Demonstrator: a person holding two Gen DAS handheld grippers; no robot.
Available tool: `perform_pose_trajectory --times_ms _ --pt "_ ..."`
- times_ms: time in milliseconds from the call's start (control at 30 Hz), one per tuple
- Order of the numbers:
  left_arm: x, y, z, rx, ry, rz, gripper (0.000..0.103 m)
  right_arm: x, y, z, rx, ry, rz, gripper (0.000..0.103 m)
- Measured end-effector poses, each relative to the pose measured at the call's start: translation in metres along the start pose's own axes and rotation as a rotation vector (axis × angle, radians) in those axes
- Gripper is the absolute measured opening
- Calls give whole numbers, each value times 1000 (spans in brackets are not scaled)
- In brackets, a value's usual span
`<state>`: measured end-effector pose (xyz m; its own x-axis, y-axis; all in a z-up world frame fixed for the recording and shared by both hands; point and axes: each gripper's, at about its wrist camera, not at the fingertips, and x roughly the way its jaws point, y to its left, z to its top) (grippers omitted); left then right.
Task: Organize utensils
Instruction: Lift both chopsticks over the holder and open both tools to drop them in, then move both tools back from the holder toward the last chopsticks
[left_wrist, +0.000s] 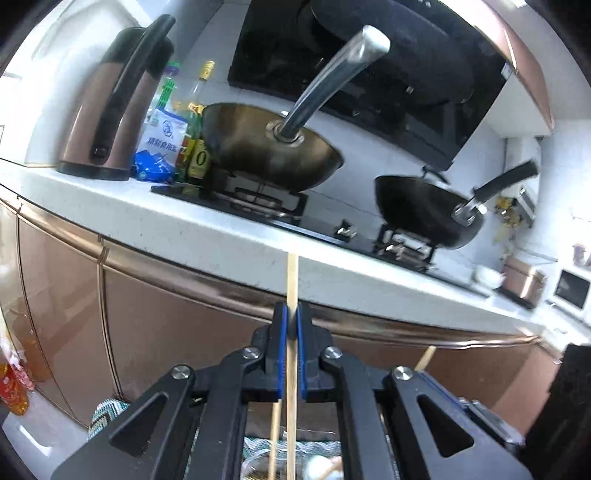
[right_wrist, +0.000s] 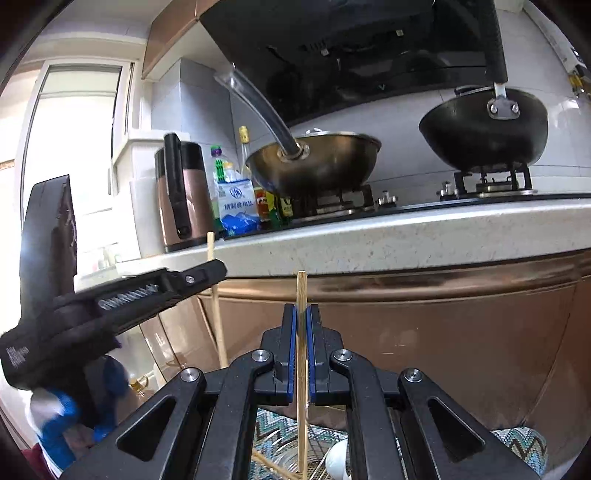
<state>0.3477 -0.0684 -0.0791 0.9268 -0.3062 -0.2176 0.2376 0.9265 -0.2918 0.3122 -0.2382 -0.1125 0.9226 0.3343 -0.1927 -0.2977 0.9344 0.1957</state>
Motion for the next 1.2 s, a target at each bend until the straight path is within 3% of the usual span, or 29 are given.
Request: perform_pose_trajectory --times_ms 233,367,500,667,867,967,1200 --pt "29 0 -43 64 -2 77 5 22 -1 -31 -38 42 -30 5" --pt "29 5 -56 62 8 66 6 29 -7 -49 -33 78 -42 6" --pt "19 6 -59 78 12 72 9 23 -6 -53 -40 84 -58 20" --pt "-7 10 -49 82 -12 89 17 7 -1 -46 -47 85 -106 20" --pt "-54 15 -35 106 -21 125 19 -20 24 -34 -75 113 -270 26" --pt "-81 16 -32 122 -22 147 30 -40 41 -33 -89 113 -321 29" --pt "-144 20 -29 152 -26 178 32 -92 82 -35 -142 86 -389 33"
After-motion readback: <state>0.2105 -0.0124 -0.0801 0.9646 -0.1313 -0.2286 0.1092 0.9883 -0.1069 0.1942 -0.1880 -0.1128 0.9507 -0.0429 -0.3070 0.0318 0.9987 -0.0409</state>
